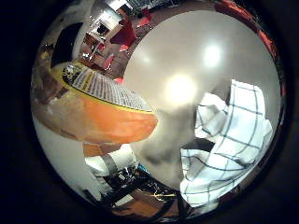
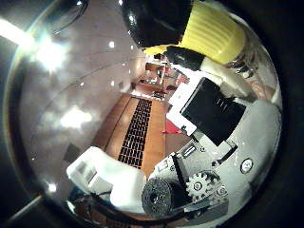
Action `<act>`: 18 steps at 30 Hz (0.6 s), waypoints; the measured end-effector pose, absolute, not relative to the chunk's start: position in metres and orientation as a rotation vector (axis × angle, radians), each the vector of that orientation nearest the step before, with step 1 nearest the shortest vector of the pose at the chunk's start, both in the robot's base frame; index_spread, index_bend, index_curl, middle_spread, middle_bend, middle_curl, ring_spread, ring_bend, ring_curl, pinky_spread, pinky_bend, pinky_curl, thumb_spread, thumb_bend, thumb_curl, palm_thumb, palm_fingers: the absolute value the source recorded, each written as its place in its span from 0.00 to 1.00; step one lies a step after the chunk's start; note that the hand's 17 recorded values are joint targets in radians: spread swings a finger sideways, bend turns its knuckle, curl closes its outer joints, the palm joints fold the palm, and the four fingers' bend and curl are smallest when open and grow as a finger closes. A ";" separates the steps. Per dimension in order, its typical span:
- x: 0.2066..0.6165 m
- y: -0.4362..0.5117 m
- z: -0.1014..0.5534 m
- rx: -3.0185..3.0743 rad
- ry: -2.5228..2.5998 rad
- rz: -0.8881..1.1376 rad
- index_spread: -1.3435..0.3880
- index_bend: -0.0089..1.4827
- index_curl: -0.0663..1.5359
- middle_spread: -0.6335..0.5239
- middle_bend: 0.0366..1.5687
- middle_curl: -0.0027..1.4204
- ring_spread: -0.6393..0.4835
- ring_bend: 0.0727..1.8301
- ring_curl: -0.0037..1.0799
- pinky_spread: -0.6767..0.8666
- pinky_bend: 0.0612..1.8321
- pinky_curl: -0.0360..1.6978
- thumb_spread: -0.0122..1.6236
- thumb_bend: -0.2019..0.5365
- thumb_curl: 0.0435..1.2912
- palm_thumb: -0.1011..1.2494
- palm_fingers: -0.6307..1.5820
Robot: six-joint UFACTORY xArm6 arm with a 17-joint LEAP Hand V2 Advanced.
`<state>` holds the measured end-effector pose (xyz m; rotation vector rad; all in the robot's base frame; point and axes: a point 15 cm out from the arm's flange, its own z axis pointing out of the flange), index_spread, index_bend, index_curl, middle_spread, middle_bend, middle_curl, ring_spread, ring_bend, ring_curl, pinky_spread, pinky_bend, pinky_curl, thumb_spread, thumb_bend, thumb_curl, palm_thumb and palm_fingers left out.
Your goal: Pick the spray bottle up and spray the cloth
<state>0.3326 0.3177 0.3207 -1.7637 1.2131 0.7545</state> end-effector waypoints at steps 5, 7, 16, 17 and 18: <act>0.341 0.323 0.296 -1.734 1.239 0.793 0.67 0.80 0.47 0.47 0.87 0.43 0.43 0.80 0.56 0.29 0.54 0.79 0.74 0.26 0.47 0.84 0.82; 0.344 0.324 0.289 -1.733 1.249 0.792 0.67 0.80 0.47 0.47 0.87 0.43 0.43 0.80 0.56 0.29 0.54 0.79 0.75 0.26 0.46 0.83 0.82; 0.340 0.326 0.255 -1.783 1.259 0.818 0.67 0.79 0.47 0.47 0.87 0.43 0.43 0.80 0.55 0.29 0.54 0.77 0.75 0.25 0.46 0.81 0.82; 0.338 0.327 0.252 -1.791 1.256 0.822 0.67 0.79 0.47 0.47 0.87 0.43 0.43 0.80 0.55 0.29 0.54 0.76 0.75 0.25 0.46 0.81 0.82; 0.338 0.327 0.252 -1.792 1.257 0.824 0.67 0.78 0.47 0.47 0.87 0.43 0.43 0.80 0.55 0.29 0.54 0.76 0.75 0.26 0.46 0.80 0.82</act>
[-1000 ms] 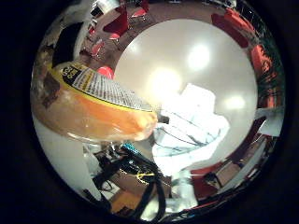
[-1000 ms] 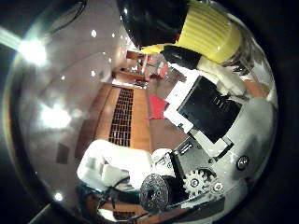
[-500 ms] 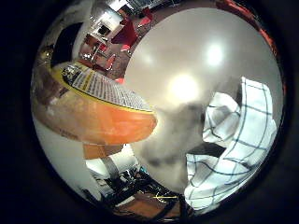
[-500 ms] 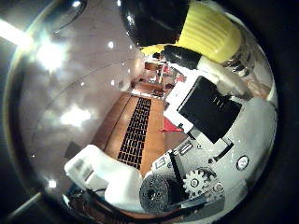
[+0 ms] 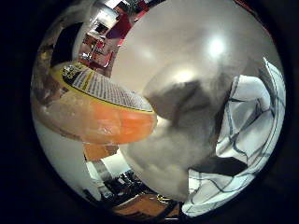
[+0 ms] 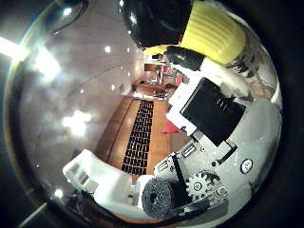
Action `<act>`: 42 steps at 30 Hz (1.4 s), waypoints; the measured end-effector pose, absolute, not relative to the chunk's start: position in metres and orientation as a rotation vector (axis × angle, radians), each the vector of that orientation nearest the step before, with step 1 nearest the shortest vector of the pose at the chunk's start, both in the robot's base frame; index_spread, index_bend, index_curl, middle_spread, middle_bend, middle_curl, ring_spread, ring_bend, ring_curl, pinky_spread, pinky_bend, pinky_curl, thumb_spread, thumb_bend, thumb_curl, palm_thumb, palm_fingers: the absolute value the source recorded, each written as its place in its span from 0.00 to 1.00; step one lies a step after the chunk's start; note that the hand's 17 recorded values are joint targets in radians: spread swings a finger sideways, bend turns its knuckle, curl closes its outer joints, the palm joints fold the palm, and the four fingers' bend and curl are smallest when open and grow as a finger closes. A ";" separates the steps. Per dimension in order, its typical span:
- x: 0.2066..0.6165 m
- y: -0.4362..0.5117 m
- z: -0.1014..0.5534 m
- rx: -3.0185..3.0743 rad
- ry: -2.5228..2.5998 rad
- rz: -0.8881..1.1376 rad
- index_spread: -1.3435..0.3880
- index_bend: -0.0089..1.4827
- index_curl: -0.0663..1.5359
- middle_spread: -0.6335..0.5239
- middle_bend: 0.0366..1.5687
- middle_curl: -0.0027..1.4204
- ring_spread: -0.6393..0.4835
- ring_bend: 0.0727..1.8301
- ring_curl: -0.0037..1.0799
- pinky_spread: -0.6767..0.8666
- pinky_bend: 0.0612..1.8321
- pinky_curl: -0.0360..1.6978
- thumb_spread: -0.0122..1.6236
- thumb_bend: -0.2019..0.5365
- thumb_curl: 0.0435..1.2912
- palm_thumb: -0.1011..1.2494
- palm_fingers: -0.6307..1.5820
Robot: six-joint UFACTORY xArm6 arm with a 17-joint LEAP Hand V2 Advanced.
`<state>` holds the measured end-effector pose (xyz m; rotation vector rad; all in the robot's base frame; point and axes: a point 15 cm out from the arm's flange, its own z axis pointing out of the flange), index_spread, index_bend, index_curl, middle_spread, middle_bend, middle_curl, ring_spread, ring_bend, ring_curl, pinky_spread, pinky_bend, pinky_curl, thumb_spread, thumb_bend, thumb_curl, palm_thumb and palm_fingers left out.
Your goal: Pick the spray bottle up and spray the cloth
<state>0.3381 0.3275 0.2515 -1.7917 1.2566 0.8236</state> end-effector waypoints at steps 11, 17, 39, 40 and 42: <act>0.313 0.351 0.243 -1.860 1.197 0.866 0.66 0.71 0.47 0.48 0.83 0.42 0.43 0.77 0.53 0.26 0.53 0.67 0.72 0.24 0.44 0.75 0.82; 0.312 0.346 0.240 -1.895 1.188 0.852 0.64 0.51 0.46 0.48 0.78 0.40 0.40 0.72 0.50 0.22 0.52 0.58 0.65 0.24 0.44 0.71 0.76; 0.315 0.278 0.239 -2.023 1.188 0.698 0.59 0.25 0.41 0.45 0.51 0.41 0.39 0.57 0.47 0.37 0.30 0.52 0.68 0.24 0.35 0.63 0.39; 0.315 0.274 0.238 -2.025 1.192 0.694 0.59 0.25 0.40 0.46 0.51 0.41 0.39 0.57 0.47 0.39 0.29 0.52 0.68 0.25 0.35 0.63 0.39; 0.318 0.266 0.241 -2.024 1.198 0.676 0.60 0.24 0.40 0.46 0.50 0.41 0.39 0.56 0.47 0.41 0.28 0.52 0.67 0.25 0.35 0.63 0.39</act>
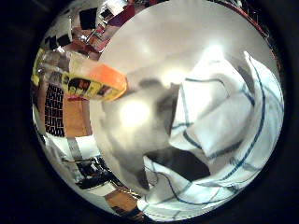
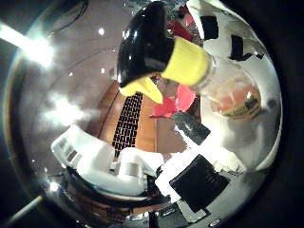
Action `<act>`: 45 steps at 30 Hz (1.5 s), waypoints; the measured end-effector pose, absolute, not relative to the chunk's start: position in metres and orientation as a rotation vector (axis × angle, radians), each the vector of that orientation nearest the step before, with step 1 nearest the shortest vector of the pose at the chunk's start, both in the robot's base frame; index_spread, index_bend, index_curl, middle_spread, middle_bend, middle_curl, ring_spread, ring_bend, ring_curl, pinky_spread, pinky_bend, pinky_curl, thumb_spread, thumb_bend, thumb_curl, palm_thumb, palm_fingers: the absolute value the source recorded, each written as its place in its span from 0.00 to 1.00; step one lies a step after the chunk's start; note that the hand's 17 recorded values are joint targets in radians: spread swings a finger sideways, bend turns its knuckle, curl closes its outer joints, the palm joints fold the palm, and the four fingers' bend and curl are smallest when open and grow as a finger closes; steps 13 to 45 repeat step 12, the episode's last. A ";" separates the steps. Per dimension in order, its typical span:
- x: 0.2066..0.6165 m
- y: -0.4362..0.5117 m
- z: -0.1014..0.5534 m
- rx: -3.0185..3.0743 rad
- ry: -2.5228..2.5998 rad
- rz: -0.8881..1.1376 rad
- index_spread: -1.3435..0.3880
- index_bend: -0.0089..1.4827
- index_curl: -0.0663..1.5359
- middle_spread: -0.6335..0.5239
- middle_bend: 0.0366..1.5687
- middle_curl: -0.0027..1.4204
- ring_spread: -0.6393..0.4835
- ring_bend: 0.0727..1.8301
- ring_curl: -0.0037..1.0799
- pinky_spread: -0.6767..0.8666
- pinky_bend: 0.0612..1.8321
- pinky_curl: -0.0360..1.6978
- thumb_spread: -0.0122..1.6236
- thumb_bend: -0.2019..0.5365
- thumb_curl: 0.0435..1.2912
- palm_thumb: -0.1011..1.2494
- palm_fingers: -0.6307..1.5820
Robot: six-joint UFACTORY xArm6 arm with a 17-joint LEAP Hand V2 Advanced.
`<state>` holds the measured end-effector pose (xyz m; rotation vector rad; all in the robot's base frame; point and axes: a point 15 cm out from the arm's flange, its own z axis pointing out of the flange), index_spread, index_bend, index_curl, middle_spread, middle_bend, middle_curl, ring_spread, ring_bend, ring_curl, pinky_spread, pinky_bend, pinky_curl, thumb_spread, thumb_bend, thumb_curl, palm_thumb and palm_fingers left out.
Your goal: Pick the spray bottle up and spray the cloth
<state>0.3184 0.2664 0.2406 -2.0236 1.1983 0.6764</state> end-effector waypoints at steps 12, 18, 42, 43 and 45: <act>0.318 0.218 0.241 -2.097 1.213 0.667 0.60 0.22 0.37 0.44 0.44 0.41 0.40 0.49 0.45 0.48 0.22 0.50 0.67 0.24 0.32 0.61 0.40; 0.318 0.218 0.241 -2.097 1.213 0.667 0.60 0.22 0.37 0.44 0.44 0.41 0.40 0.49 0.45 0.48 0.22 0.50 0.67 0.24 0.32 0.61 0.40; 0.318 0.218 0.241 -2.097 1.213 0.667 0.60 0.22 0.37 0.44 0.44 0.41 0.40 0.49 0.45 0.48 0.22 0.50 0.67 0.24 0.32 0.61 0.40; 0.318 0.218 0.241 -2.097 1.213 0.667 0.60 0.22 0.37 0.44 0.44 0.41 0.40 0.49 0.45 0.48 0.22 0.50 0.67 0.24 0.32 0.61 0.40; 0.318 0.218 0.241 -2.097 1.213 0.667 0.60 0.22 0.37 0.44 0.44 0.41 0.40 0.49 0.45 0.48 0.22 0.50 0.67 0.24 0.32 0.61 0.40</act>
